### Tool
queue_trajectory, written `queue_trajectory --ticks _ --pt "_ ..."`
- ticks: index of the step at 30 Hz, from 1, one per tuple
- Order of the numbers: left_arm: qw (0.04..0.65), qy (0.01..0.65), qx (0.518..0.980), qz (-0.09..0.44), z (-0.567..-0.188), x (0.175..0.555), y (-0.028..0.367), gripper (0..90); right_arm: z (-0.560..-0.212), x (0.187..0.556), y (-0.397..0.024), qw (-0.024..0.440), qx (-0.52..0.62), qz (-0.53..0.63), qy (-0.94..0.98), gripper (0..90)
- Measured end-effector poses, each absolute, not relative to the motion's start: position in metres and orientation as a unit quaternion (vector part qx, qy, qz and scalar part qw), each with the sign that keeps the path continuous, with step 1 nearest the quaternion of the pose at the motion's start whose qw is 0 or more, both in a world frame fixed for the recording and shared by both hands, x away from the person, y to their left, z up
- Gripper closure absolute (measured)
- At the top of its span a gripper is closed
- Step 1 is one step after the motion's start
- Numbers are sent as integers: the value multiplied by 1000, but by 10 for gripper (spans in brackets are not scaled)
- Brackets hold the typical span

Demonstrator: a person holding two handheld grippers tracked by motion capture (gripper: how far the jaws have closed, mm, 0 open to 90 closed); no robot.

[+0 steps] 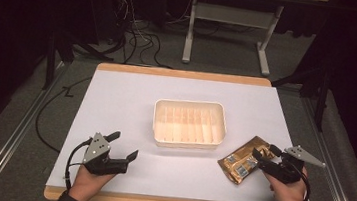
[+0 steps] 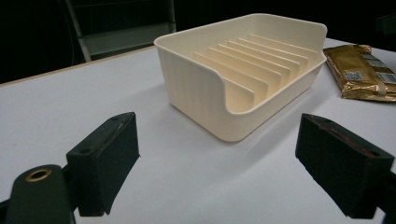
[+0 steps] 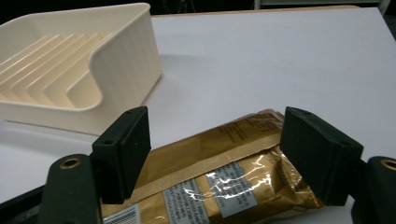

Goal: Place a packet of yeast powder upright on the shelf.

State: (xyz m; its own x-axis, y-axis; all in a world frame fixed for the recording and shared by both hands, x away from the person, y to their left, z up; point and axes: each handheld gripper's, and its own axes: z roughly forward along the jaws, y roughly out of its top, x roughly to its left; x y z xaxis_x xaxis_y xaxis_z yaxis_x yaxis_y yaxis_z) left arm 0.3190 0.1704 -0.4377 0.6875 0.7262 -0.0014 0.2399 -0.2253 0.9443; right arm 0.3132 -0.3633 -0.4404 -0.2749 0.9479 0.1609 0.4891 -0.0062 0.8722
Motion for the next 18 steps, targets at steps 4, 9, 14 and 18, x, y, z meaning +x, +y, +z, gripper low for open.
queue_trajectory --ticks 4,9,14,18 --pt "531 321 750 230 -438 319 170 139 -442 314 -370 255 555 450 652 261" --pt "531 321 750 231 -438 319 170 141 -445 315 -378 255 567 441 647 288" --pt "530 320 750 231 -438 318 170 141 -450 318 -388 254 581 431 642 321" --pt "528 319 752 232 -438 319 169 141 -453 319 -395 253 596 423 634 389"
